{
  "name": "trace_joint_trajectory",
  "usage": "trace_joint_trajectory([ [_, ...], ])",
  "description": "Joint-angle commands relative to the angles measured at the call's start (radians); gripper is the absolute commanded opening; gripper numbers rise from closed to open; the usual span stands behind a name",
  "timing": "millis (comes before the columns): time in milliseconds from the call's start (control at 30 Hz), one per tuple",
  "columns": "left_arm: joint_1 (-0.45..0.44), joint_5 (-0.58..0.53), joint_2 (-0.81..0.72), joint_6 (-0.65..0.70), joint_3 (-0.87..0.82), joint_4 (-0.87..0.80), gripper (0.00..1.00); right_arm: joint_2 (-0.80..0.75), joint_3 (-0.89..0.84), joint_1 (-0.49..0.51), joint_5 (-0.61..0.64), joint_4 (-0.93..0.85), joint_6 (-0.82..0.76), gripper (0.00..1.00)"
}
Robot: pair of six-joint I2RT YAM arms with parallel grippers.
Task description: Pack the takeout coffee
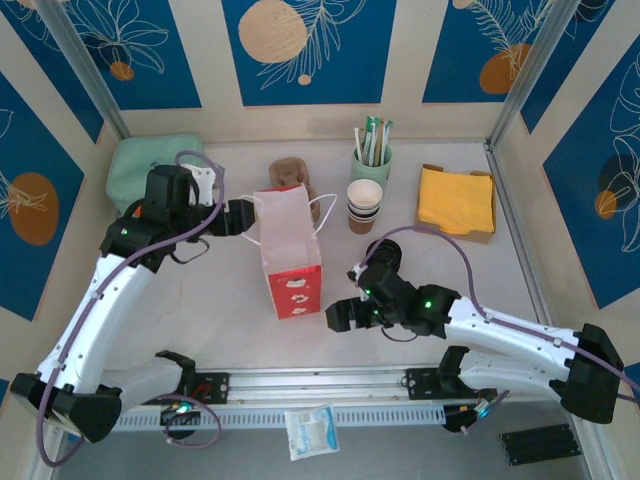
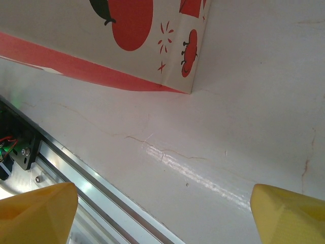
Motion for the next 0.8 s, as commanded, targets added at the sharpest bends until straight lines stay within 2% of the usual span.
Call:
trace_joint_trajectory([
  [0, -0.012, 0.019, 0.003, -0.008, 0.031, 0.023, 0.76, 0.009, -0.009, 0.005, 0.021, 0.027, -0.008, 0.89],
  [133, -0.012, 0.017, 0.012, -0.010, 0.034, 0.029, 0.66, 0.030, -0.002, 0.003, 0.010, 0.044, -0.018, 0.89],
  [233, -0.011, 0.009, 0.011, -0.012, 0.037, 0.031, 0.54, 0.068, 0.009, 0.002, -0.007, 0.065, -0.035, 0.89],
  [467, -0.012, -0.038, -0.012, -0.014, 0.031, 0.026, 0.33, 0.182, 0.059, -0.018, -0.032, 0.125, -0.095, 0.88],
  [667, -0.011, -0.153, -0.042, -0.009, 0.027, 0.005, 0.15, 0.318, 0.145, -0.045, -0.077, 0.156, -0.164, 0.85],
  [767, -0.010, -0.225, -0.050, 0.010, 0.031, -0.004, 0.10, 0.390, 0.194, -0.059, -0.094, 0.178, -0.194, 0.83],
])
